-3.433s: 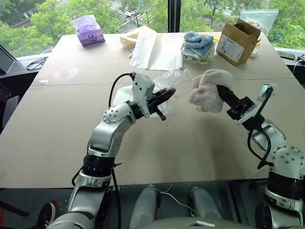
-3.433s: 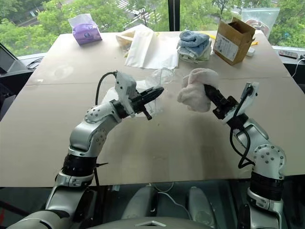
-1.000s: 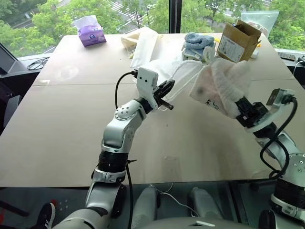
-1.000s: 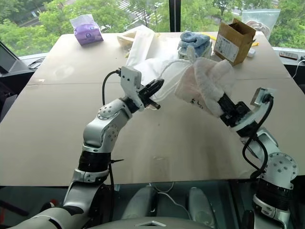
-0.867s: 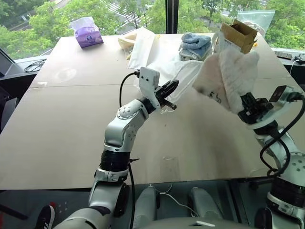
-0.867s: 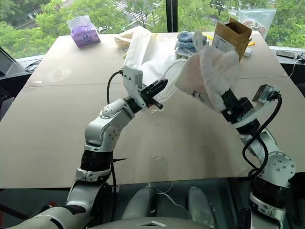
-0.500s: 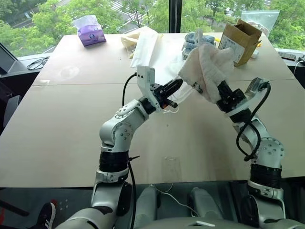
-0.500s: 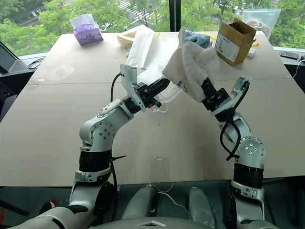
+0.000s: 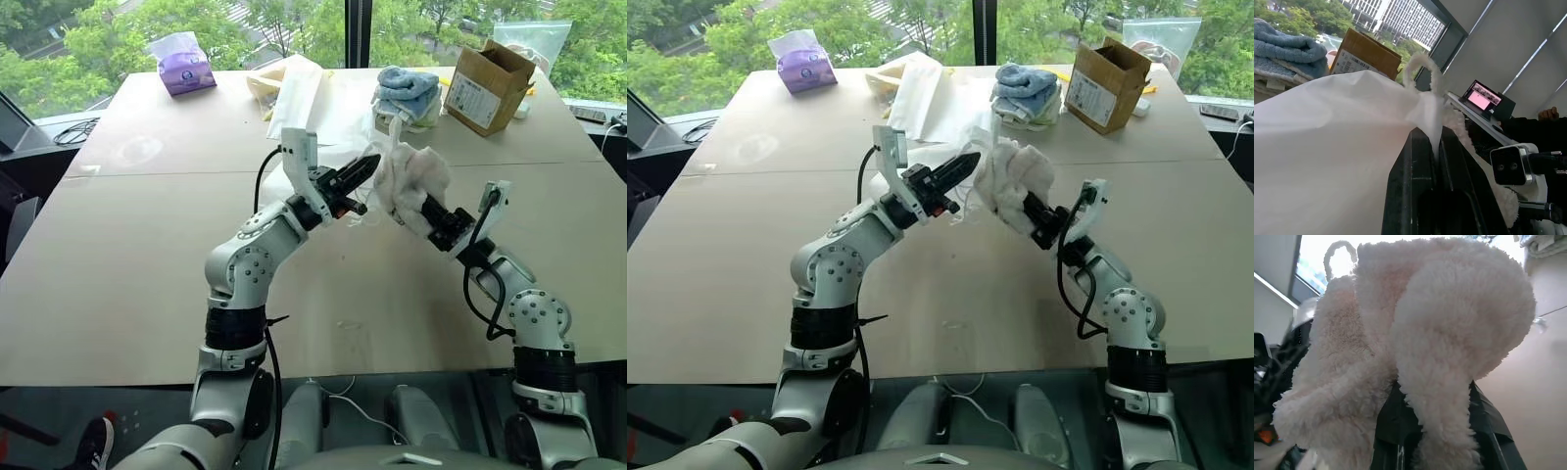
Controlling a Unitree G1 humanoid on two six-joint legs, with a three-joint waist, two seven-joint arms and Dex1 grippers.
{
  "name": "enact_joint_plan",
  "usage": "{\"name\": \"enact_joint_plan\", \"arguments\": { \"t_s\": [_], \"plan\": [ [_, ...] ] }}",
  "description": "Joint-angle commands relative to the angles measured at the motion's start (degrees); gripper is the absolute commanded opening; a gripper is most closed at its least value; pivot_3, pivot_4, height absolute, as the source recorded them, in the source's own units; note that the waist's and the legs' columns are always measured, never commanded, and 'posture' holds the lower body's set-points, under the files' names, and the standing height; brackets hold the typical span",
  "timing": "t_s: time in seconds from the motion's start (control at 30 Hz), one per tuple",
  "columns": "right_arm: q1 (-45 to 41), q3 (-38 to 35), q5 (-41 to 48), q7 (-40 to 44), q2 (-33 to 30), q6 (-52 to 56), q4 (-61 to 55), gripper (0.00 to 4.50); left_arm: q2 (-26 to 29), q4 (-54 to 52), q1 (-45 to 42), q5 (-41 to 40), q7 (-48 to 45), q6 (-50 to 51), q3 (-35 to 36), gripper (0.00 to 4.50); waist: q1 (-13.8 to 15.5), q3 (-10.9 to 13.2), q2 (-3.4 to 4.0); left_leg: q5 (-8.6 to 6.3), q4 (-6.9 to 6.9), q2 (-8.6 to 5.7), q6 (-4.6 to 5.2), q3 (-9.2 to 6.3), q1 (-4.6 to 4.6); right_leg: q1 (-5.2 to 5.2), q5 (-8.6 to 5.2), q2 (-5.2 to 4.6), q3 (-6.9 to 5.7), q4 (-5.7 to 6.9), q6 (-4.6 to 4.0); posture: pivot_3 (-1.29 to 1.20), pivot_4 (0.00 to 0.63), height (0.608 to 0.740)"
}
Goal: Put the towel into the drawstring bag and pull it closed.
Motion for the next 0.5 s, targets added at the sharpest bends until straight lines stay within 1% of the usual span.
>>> {"name": "enact_joint_plan", "arguments": {
  "t_s": [0.03, 0.17, 0.3, 0.4, 0.5],
  "plan": [
    [0.69, -2.05, -0.72, 1.50, -4.25, 0.80, -5.05, 0.02, 1.79, -3.19, 0.38, 0.73, -2.00, -1.20, -1.63, 0.00, 0.01, 0.00, 0.00, 0.00, 0.00, 0.00, 0.00, 0.00, 0.00, 0.00, 0.00, 0.00, 0.00, 0.00, 0.00, 0.00, 0.150, 0.740],
    [0.33, -4.91, 1.99, 1.88, -8.76, 3.01, -9.56, 0.02, 4.49, -4.01, 1.99, 3.02, -4.85, -2.73, -4.64, 0.00, -0.19, 0.01, 0.01, 0.00, -0.03, 0.01, 0.00, 0.04, 0.00, 0.00, 0.00, 0.01, 0.04, -0.01, 0.00, 0.00, 0.150, 0.740],
    [-0.97, -4.66, -2.60, 0.70, -13.04, 2.62, -11.60, 0.02, 5.99, -3.88, 2.65, 4.74, -6.69, -4.54, -6.15, 0.00, -0.16, 0.01, 0.01, -0.01, -0.03, 0.01, 0.01, 0.04, 0.02, 0.00, 0.00, 0.02, 0.05, -0.01, 0.00, 0.00, 0.150, 0.740],
    [-2.39, -1.94, -4.97, 0.01, -14.33, 3.57, -14.03, 0.02, 5.87, -3.58, 2.61, 4.87, -7.12, -4.87, -6.06, 0.00, -0.10, 0.01, 0.01, -0.01, -0.02, 0.01, 0.01, 0.04, 0.02, 0.00, 0.00, 0.02, 0.05, 0.00, 0.00, 0.00, 0.150, 0.740],
    [-3.96, 3.71, -10.58, -0.93, -13.74, 3.05, -15.01, 0.02, 5.57, -3.50, 2.47, 4.86, -7.47, -4.93, -6.29, 0.00, -0.23, 0.01, 0.00, -0.01, -0.02, 0.02, 0.01, 0.06, 0.03, 0.00, 0.00, 0.03, 0.07, -0.01, 0.00, 0.00, 0.150, 0.740]
  ]
}}
